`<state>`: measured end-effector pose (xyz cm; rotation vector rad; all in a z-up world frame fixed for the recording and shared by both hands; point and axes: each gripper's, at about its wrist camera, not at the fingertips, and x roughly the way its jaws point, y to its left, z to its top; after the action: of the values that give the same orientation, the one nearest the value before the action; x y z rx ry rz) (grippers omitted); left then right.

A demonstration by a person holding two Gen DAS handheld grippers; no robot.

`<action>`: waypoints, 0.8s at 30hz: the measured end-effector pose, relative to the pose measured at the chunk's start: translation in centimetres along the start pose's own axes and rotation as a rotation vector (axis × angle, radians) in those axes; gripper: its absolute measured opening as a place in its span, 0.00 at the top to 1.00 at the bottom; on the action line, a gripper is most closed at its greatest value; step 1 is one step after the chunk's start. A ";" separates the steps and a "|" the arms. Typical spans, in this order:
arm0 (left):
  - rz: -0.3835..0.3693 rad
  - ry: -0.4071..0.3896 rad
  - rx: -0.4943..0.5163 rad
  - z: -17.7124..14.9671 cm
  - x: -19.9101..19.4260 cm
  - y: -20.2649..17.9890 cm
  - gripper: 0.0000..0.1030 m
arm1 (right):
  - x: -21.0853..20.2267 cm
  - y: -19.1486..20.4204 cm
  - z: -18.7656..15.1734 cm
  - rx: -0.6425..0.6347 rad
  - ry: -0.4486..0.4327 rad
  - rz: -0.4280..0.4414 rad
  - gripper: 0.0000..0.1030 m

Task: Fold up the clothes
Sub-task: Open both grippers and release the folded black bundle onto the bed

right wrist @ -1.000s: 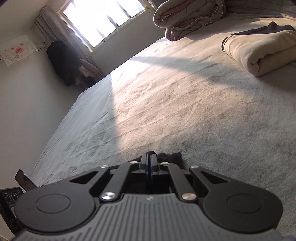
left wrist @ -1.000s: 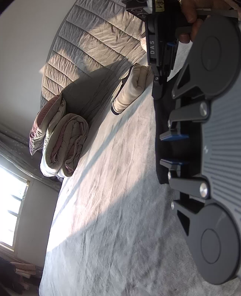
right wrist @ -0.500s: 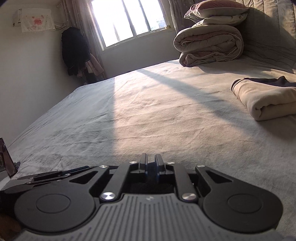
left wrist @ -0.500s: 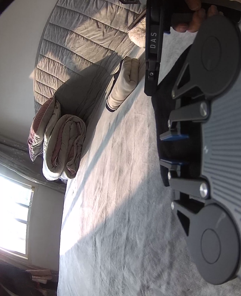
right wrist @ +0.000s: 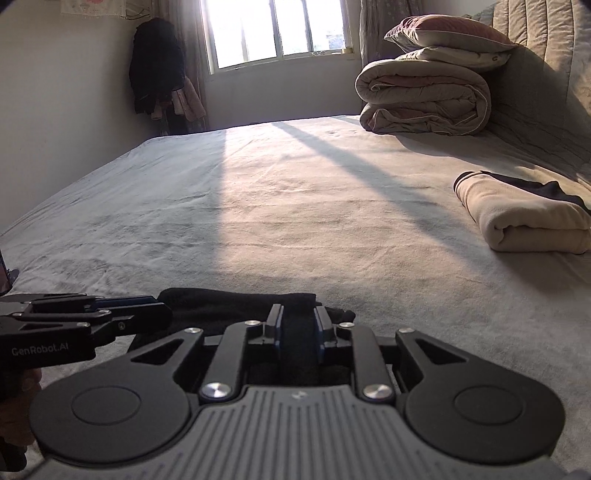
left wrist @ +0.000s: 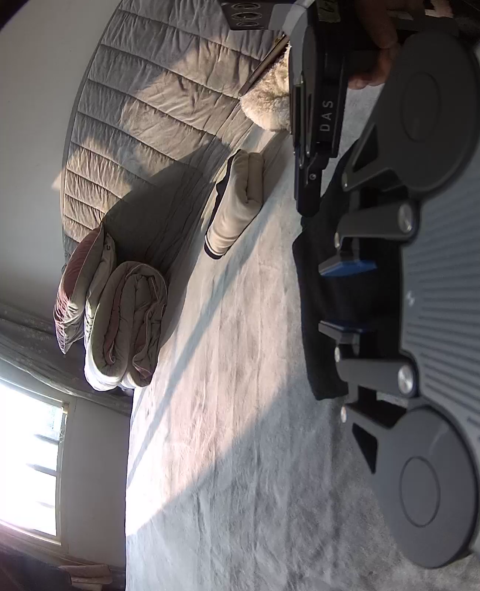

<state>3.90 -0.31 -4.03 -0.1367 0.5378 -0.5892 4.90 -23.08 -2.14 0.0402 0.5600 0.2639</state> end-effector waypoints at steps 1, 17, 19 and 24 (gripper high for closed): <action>-0.016 0.019 0.025 -0.5 -0.3 -0.4 0.74 | -0.8 0.3 -0.2 -0.029 -0.004 0.010 0.80; -0.132 0.148 0.126 -3.7 -5.1 -0.4 0.65 | -3.4 0.3 -3.4 -0.181 0.119 0.063 0.77; -0.140 0.138 0.101 -3.5 -5.8 0.3 0.62 | -4.0 0.1 -2.9 -0.139 0.125 0.086 0.70; -0.114 0.141 -0.020 -2.9 -5.8 3.0 0.57 | -4.1 -0.4 -2.1 0.019 0.199 0.193 0.57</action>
<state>-0.22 5.50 -4.72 -0.1465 0.6756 -0.7076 0.57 -24.63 -1.84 0.0871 0.7578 0.4541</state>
